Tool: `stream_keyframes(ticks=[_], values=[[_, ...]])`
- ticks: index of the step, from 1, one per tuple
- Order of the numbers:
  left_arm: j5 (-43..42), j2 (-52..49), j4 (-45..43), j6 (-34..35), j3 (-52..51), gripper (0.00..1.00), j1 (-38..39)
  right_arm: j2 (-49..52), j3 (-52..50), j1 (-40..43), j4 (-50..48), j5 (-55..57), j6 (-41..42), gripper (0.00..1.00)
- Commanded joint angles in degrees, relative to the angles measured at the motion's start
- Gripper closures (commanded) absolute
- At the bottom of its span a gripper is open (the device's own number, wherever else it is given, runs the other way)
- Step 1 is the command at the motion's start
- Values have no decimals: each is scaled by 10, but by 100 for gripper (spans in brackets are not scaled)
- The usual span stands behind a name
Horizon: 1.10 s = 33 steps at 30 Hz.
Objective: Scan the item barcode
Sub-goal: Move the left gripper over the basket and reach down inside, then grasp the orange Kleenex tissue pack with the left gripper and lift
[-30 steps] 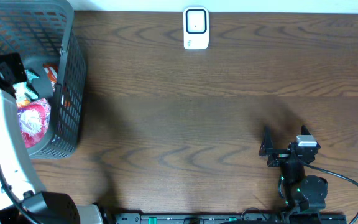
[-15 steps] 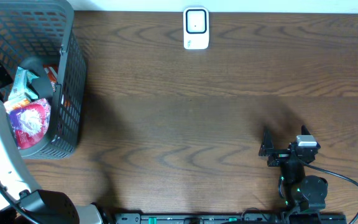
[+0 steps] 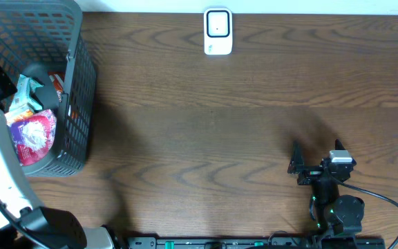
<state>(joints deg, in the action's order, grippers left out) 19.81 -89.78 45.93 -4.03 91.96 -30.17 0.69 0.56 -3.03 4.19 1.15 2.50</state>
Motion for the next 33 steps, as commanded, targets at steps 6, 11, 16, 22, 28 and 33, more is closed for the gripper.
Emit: stream_keyframes(ticks=[6, 11, 16, 22, 28, 33], values=[[1, -71, -12, 9, 7, 2, 0, -3, -2, 3, 0, -2, -4, 1], [-132, -108, 3, 9, 7, 2, 0, -3, -2, 3, 0, -2, -4, 1], [-163, -147, 8, 10, 0, 2, 0, -3, -2, 3, 0, -2, -4, 1], [-131, -187, 14, 10, -12, 2, 0, -3, -2, 3, 0, -2, -4, 1], [-127, -223, 9, 9, -23, 2, 0, -3, -2, 3, 0, -2, -4, 1], [-127, -243, -6, 7, -23, 2, 2, -3, -2, 3, 0, -2, -4, 1]])
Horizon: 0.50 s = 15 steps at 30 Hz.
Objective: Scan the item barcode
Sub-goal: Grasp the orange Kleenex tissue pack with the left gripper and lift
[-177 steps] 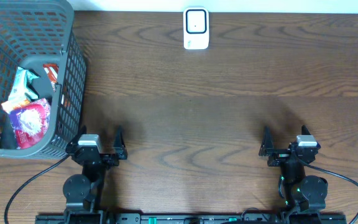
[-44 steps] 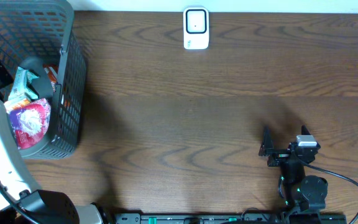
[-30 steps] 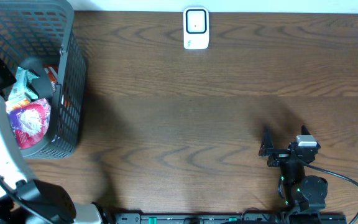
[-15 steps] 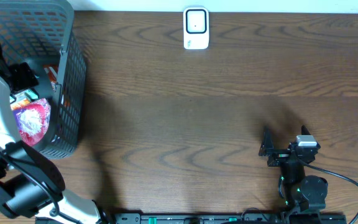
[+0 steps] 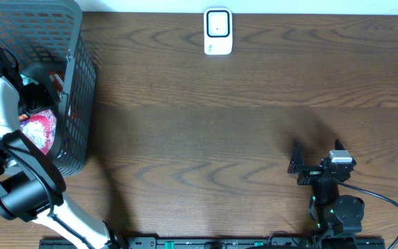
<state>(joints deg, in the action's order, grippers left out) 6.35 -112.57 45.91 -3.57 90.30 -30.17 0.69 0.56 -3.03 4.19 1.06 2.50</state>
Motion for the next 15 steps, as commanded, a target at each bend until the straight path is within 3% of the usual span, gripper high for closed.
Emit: stream_keyframes(ticks=[1, 6, 8, 10, 12, 15], values=[[7, -20, -12, 2, -6, 2, 2, -3, -2, 3, 0, -1, -4, 1], [8, -44, -36, 2, -6, 0, 2, -3, -2, 3, 0, -1, -4, 1], [8, -54, -40, 2, -6, 4, 2, -3, -2, 3, 0, -1, -4, 1], [8, -63, -40, 2, -6, 14, 2, -3, -2, 3, 0, -1, -4, 1], [8, -70, -37, 3, -6, 34, 2, -3, -2, 3, 0, -1, -4, 1], [7, -74, -24, 5, -7, 43, 2, -3, -2, 3, 0, -1, -4, 1]])
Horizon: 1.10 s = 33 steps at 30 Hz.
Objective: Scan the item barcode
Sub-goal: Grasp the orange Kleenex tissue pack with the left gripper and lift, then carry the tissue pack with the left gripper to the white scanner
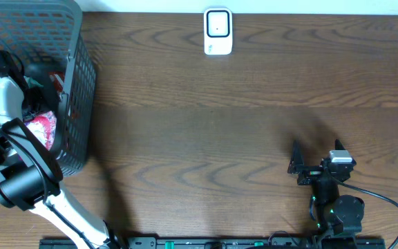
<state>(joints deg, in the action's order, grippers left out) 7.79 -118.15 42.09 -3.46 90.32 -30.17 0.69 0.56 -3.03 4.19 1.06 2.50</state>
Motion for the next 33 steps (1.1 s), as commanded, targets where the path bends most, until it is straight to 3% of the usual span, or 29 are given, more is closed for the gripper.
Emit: stream_keyframes(ticks=[1, 3, 6, 15, 25, 33], values=[[-7, -18, 18, 4, -7, 43, 2, -3, -2, 3, 0, -1, -4, 1], [-8, -18, 29, 4, -7, 46, 2, -3, -2, 3, 0, -1, -4, 1], [-7, -18, 38, 4, -7, 93, 2, -3, -2, 3, 0, -1, -4, 1], [-26, 50, 37, 47, 2, 93, 4, -3, -2, 3, 0, -1, -4, 1], [-146, 247, -50, 85, 8, 93, 4, -3, -2, 3, 1, -1, -4, 1], [-149, 391, -129, 85, 8, 93, 14, -3, -2, 3, 0, -1, -4, 1]])
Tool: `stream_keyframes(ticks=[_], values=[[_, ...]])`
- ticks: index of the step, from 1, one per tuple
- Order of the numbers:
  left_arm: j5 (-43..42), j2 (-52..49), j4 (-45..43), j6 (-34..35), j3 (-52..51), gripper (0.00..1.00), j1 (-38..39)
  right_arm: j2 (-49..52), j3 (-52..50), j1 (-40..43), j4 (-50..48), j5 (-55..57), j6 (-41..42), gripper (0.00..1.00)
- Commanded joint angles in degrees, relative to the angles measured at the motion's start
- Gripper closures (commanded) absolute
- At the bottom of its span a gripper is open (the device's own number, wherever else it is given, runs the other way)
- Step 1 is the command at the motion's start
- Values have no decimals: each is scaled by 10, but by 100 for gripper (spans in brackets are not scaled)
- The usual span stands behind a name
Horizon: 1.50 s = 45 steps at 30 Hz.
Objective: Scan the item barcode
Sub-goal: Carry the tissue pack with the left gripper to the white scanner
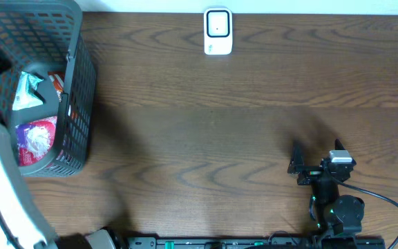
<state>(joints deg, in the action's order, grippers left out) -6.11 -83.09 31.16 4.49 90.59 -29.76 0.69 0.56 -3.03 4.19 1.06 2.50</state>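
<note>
The white barcode scanner (218, 32) stands at the table's far edge, near the middle. At the far left a grey mesh basket (74, 83) holds a pale green-white packet (26, 91), a pink-red packet (36, 135) and a red item (57, 83). My left arm runs up the left edge, and its dark wrist end sits at the basket's left side. Its fingers are not distinguishable. My right gripper (292, 162) rests low at the near right, fingers apart, holding nothing.
A black cable (385, 207) loops from the right arm's base at the near edge. The basket's tall walls enclose the packets. Bare brown wood lies between the basket, the scanner and the right arm.
My left arm lay across the basket's inside, covering the pale packet. It now stands at the left edge, with both packets uncovered in the basket. The right arm has not moved.
At first my left gripper was at the pale packet inside the basket. At the two later moments the arm lay bent deeper over the items, hiding that packet. Now the arm is at the basket's left side and the packets still lie inside.
</note>
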Motion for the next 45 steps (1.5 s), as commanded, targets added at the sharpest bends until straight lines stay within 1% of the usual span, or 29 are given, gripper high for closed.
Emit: stream_keyframes(ticks=[1, 3, 7, 12, 18, 23, 30, 41, 45], values=[[-10, 67, -38, 6, 5, 93, 25, -3, -2, 3, 0, -1, -4, 1], [-10, 93, -63, 11, 5, 93, 52, -3, -2, 3, 0, -1, -4, 1], [-13, 127, -98, 58, 5, 92, 126, -3, -2, 3, 0, -1, -4, 1], [-23, 139, -98, 59, 5, 93, 247, -3, -2, 3, 0, -1, -4, 1], [-23, 105, -79, 55, 4, 93, 373, -3, -2, 3, 0, -1, -4, 1], [-23, 44, -43, 34, 4, 93, 447, -3, -2, 3, 1, -1, -4, 1], [-23, -54, 9, 17, 4, 93, 512, -3, -2, 3, 0, -1, -4, 1], [-23, -200, 28, 19, 4, 93, 563, -3, -2, 3, 0, -1, -4, 1], [-23, -245, 24, 62, 4, 93, 588, -3, -2, 3, 0, -1, -4, 1]])
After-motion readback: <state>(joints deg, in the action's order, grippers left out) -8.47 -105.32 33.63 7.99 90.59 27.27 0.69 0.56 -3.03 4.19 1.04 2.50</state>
